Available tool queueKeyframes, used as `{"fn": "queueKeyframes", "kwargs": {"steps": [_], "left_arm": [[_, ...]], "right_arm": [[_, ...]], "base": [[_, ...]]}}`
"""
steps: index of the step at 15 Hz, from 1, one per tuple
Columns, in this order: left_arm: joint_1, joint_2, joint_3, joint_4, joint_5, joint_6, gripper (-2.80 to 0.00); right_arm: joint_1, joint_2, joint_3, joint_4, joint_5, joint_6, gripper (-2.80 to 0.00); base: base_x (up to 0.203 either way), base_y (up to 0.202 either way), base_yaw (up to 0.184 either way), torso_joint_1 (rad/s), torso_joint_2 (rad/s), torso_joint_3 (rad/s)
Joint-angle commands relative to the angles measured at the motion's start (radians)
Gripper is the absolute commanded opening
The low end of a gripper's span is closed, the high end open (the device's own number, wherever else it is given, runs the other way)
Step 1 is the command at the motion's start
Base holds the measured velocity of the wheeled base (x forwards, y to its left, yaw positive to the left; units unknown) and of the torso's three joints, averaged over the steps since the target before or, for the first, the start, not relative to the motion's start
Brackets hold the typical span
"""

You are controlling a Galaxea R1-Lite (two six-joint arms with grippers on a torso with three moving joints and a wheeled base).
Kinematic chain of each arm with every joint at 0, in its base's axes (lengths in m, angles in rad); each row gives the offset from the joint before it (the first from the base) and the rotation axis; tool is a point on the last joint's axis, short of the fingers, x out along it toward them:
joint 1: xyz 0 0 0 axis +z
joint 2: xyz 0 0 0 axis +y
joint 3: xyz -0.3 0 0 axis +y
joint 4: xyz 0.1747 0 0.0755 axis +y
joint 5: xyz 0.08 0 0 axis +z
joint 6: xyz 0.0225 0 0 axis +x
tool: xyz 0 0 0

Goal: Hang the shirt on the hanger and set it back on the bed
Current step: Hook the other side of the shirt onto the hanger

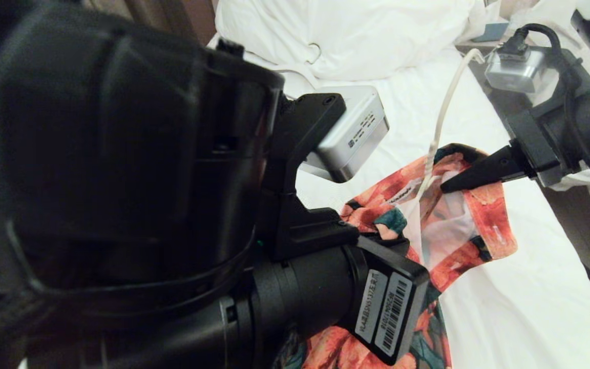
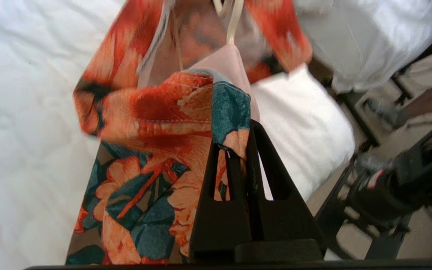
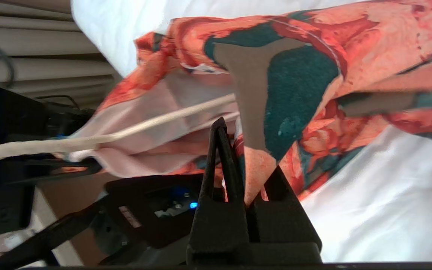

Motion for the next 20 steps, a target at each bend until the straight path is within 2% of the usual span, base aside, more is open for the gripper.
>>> {"fn": "queueKeyframes", "kwargs": {"steps": [1,4,9,12,16,20], "left_arm": [[0.000,0.011,0.007,-0.055,0.003,-0.002,-2.80],[0.002,0.010,0.020,-0.116,0.001,-0.005,-2.80],[0.002,0.031,0.038,-0.156,-0.006,-0.032,-2.80],[0.003,0.058,0.090,-0.327,-0.017,-0.033,-2.80],[0.026,0.104,0.156,-0.531,-0.094,-0.060,-2.80],[0.051,0.119,0.181,-0.637,-0.132,-0.087,-2.80]], "right_arm": [[0.020,-0.015,-0.001,0.005,0.003,0.013,-2.80],[0.048,-0.037,-0.001,0.005,0.003,0.021,-2.80],[0.072,-0.063,-0.002,0.003,0.003,0.021,-2.80],[0.069,-0.066,0.002,0.004,0.002,0.023,-2.80],[0.062,-0.071,0.004,0.004,0.002,0.023,-2.80],[0.059,-0.074,0.013,0.005,-0.001,0.021,-2.80]], "base": [[0.000,0.000,0.000,0.000,0.00,0.000],[0.000,0.000,0.000,0.000,0.00,0.000],[0.000,0.000,0.000,0.000,0.00,0.000],[0.000,0.000,0.000,0.000,0.00,0.000],[0.000,0.000,0.000,0.000,0.00,0.000],[0.000,0.000,0.000,0.000,0.00,0.000]]}}
